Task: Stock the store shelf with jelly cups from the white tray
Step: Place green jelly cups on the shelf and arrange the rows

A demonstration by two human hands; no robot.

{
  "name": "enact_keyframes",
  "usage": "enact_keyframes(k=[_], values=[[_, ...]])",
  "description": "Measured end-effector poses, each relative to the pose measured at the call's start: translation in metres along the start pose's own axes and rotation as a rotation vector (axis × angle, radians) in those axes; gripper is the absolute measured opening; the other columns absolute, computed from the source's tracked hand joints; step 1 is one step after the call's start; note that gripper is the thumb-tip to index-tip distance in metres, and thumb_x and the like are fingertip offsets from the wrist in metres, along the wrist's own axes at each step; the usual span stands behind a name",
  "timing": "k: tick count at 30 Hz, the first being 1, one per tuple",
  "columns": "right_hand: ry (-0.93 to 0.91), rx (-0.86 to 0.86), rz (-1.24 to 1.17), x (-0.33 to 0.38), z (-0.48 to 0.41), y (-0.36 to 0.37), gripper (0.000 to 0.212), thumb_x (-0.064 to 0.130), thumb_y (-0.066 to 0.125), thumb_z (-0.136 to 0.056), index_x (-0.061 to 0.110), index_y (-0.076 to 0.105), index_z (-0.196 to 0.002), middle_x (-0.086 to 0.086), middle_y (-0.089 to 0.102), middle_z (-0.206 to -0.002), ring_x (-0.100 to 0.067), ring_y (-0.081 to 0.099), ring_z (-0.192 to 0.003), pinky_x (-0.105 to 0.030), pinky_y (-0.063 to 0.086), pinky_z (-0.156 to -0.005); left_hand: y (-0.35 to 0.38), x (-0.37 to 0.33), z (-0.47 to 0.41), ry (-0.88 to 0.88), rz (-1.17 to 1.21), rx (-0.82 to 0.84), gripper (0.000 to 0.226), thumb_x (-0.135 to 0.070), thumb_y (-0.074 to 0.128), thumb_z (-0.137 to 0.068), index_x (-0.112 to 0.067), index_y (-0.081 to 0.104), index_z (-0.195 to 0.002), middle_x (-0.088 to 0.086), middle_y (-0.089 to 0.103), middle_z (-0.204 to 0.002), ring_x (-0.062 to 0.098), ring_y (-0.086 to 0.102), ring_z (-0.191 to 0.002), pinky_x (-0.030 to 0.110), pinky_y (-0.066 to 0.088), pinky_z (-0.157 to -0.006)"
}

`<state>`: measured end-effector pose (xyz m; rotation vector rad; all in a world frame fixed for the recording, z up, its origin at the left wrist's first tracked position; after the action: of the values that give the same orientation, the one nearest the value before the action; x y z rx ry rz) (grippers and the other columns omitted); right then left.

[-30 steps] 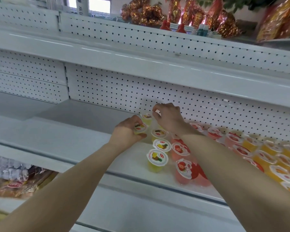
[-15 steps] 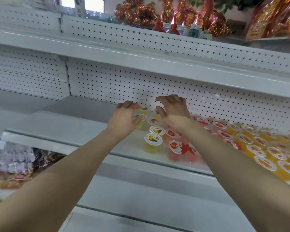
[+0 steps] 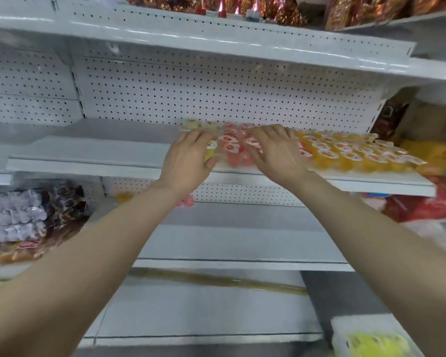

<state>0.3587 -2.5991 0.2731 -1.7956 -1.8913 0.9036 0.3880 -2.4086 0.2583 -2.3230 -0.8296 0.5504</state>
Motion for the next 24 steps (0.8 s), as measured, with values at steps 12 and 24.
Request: enact_keyframes(k=[12, 24], values=[[0.174, 0.142, 0.062, -0.078, 0.242, -0.067, 0.031, 0.033, 0.057, -0.094, 0.014, 0.064, -0.118, -0.004, 0.068, -0.107, -0.032, 0.058, -0.102, -0.044, 0.037, -0.087, 0.088, -0.173, 0.107, 0.138, 0.224, 0.175, 0.04, -0.031, 0.067, -0.086, -0.017, 0.06, -0.123, 0.004, 0.062, -0.117, 0.03, 0.053, -0.105, 0.04, 0.046, -0.087], [0.465, 0.384, 0.061, -0.226, 0.489, -0.054, 0.028, 0.031, 0.056, -0.092, 0.017, 0.065, -0.114, 0.0, 0.069, -0.104, -0.033, 0.058, -0.094, -0.041, 0.038, -0.08, 0.273, -0.362, 0.196, 0.241, 0.399, 0.511, 0.041, -0.028, 0.073, -0.082, -0.018, 0.061, -0.12, 0.002, 0.063, -0.114, 0.028, 0.056, -0.102, 0.038, 0.046, -0.085]])
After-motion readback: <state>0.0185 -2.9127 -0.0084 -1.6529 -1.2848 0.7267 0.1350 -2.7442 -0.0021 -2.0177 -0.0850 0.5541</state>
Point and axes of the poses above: each hand's wrist, its own z-axis away from the middle knuckle, its own y-axis out of the palm, x = y × z, the point moved 6 cm from there along -z, towards the middle knuckle
